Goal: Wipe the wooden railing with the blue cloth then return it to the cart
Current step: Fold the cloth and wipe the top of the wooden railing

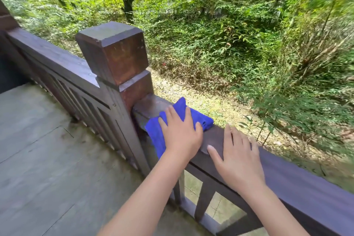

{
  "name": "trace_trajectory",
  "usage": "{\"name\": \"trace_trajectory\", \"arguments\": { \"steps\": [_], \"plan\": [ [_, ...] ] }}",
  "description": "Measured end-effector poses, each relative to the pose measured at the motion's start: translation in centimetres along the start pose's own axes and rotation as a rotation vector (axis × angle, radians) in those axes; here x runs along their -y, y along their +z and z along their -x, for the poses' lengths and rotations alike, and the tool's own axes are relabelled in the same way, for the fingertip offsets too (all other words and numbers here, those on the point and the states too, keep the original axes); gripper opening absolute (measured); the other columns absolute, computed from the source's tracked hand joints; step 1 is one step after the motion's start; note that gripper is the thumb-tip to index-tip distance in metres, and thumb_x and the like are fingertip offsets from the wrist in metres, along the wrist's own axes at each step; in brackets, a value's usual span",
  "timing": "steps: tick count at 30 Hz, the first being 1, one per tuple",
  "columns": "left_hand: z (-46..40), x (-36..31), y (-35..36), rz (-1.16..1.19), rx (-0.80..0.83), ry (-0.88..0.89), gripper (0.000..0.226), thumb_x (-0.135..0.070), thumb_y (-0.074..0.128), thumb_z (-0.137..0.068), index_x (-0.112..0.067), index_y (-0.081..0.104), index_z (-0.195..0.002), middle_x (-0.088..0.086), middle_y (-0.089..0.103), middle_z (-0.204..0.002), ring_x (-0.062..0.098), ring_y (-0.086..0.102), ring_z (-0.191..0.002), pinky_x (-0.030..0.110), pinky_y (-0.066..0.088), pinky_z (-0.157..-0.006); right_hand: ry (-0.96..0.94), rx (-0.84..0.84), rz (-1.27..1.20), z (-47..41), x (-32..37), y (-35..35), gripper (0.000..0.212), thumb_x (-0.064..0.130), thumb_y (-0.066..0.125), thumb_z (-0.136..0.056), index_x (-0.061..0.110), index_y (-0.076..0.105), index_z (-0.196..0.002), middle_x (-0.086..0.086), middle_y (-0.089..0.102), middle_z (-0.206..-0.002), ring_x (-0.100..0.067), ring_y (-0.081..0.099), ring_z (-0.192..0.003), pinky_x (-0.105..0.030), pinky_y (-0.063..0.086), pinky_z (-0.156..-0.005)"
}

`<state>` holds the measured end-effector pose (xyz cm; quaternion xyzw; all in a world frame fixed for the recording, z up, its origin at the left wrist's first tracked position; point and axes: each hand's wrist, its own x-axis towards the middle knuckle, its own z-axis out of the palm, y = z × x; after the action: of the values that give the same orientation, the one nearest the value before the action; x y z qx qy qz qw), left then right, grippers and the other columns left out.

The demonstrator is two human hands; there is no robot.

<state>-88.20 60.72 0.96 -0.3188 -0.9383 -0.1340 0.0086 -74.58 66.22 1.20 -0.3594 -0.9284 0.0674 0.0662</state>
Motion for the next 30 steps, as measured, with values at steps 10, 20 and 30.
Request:
{"name": "trace_trajectory", "arguments": {
  "steps": [10, 20, 30],
  "plan": [
    [3.4, 2.9, -3.1, 0.275, 0.091, 0.396, 0.079, -0.029, 0.032, -0.073, -0.028, 0.003, -0.147, -0.002, -0.004, -0.159, 0.008, -0.009, -0.144, 0.037, -0.01, -0.115, -0.298, -0.207, -0.344, -1.9, -0.7, -2.8, 0.059, 0.028, 0.05, -0.089, 0.023, 0.025, -0.143, -0.001, 0.019, -0.155, -0.017, 0.011, -0.144, -0.032, 0.009, -0.115],
    [3.5, 5.9, -1.7, 0.094, 0.007, 0.498, 0.065, -0.035, 0.057, -0.086, -0.014, 0.032, -0.142, 0.007, 0.026, -0.154, 0.022, 0.019, -0.144, 0.032, 0.016, -0.116, -0.445, 0.155, -0.16, -4.1, 0.8, -2.3, 0.053, 0.038, 0.046, -0.091, 0.025, 0.032, -0.141, 0.004, 0.027, -0.153, -0.012, 0.021, -0.141, -0.027, 0.018, -0.113],
    [4.9, 9.3, -3.4, 0.346, -0.078, 0.323, 0.043, -0.007, 0.058, -0.075, -0.018, 0.059, -0.117, -0.004, 0.059, -0.128, 0.012, 0.05, -0.121, 0.031, 0.046, -0.097, -0.526, 0.018, -0.016, -3.1, 5.9, -2.0, 0.028, 0.037, 0.048, -0.084, 0.028, 0.053, -0.11, 0.012, 0.057, -0.112, -0.014, 0.046, -0.107, -0.029, 0.045, -0.066]
  ]
}}
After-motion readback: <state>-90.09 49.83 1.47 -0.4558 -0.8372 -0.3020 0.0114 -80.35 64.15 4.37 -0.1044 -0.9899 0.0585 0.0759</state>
